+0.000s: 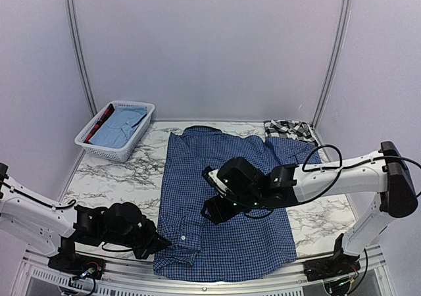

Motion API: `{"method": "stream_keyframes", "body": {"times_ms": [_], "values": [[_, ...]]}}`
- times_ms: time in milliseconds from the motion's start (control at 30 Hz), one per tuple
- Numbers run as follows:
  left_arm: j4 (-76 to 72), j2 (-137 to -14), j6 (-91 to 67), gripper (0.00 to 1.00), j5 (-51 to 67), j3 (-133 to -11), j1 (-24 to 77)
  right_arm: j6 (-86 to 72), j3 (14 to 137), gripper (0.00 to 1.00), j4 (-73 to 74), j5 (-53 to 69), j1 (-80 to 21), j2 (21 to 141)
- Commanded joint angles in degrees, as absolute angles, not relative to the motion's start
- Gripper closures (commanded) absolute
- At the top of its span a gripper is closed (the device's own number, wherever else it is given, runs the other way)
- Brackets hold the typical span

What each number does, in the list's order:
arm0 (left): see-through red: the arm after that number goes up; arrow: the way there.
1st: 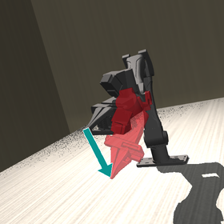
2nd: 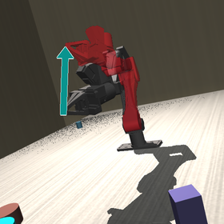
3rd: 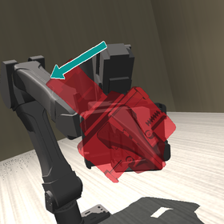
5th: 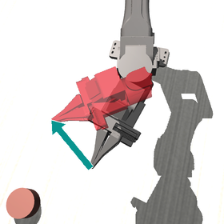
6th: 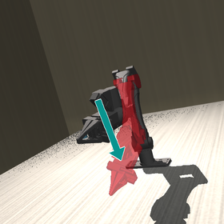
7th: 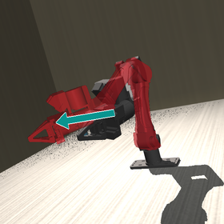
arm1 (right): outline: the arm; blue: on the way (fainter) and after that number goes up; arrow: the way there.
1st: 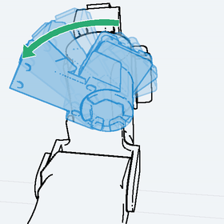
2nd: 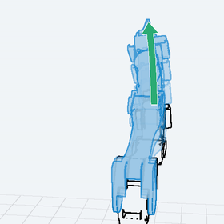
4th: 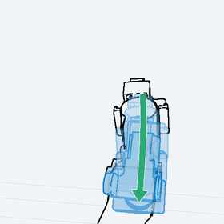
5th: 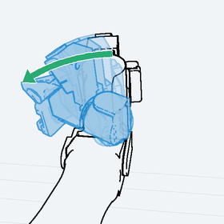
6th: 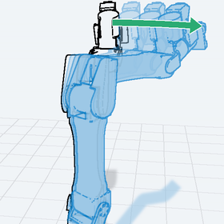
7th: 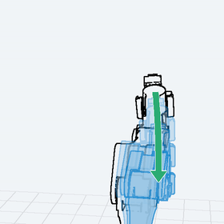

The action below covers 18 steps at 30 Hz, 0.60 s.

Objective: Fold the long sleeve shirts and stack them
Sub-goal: Fold the sleeve of the 1/3-folded shirt.

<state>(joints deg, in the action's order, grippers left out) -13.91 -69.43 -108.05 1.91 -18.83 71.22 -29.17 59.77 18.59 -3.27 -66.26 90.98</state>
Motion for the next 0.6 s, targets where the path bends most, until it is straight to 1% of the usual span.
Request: {"method": "stream_keyframes", "body": {"times_ms": [0, 167, 233, 400, 500, 567], "values": [[-14.33, -69.87, -105.28, 1.0, 2.88, -19.61, 71.72, -31.84, 60.44, 0.37, 19.69, -6.13, -66.71, 90.17], [-14.16, -71.08, -103.48, 1.0, 4.67, -19.85, 71.71, -33.56, 61.26, 0.38, 22.41, -9.62, -66.71, 89.41], [-12.87, -71.4, -101.11, 0.91, 5.51, -20.62, 71.8, -34.17, 60.99, 0.38, 23.5, -11.47, -66.63, 88.65], [6.02, -71.92, -87.35, 0.66, 4.09, -30.77, 71.8, -35.69, 57.31, 0.37, 23.99, -13.08, -64.98, 84.93], [16.1, -72.33, -78.71, 0.61, 1.47, -36.61, 71.97, -36.74, 54.55, 0.37, 24.33, -13.46, -62.88, 81.78], [21.03, -71.88, -75.05, 0.61, -0.41, -39.67, 72.07, -37.14, 52.46, 0.37, 24.7, -13.43, -60.64, 78.79]]}}
